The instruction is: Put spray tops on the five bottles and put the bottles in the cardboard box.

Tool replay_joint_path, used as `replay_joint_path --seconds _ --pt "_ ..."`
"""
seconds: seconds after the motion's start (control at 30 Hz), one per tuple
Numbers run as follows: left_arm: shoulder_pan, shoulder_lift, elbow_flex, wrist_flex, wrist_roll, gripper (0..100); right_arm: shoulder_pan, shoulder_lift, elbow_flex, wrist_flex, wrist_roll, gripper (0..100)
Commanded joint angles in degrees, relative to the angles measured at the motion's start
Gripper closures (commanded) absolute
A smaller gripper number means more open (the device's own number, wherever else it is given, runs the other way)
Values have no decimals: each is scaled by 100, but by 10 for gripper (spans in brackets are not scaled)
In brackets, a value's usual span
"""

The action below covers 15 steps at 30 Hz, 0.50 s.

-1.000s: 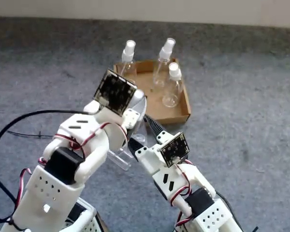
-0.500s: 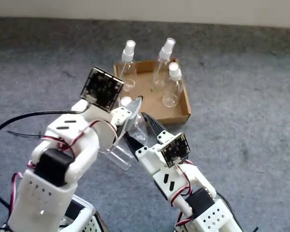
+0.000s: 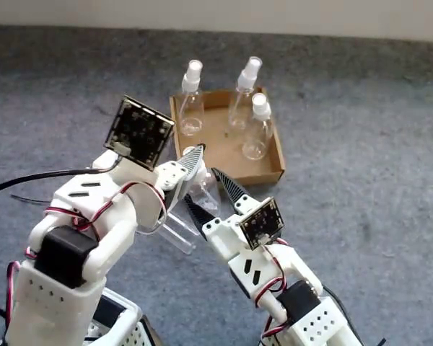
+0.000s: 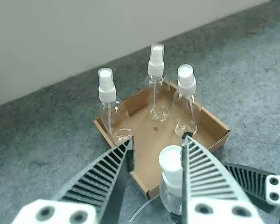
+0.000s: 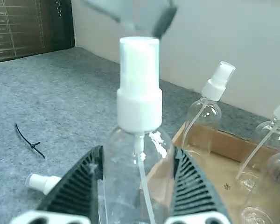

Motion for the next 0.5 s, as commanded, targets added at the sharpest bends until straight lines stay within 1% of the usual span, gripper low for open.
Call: replay_joint_path --seconds 0.0,0.13,0.27,0.37,0.47 --pt "-57 -22 409 9 -316 839 -4 -119 -92 -31 44 994" --pt "-84 -66 435 9 -343 839 -4 -119 -92 -31 44 994" --pt "-110 -66 -215 53 -343 839 -40 -119 -92 -31 44 994" --pt "-497 -75 -892 387 -352 839 -31 -119 -84 -31 79 994" --pt "-1095 -75 -1279 633 -352 839 -31 -119 -75 -22 88 994"
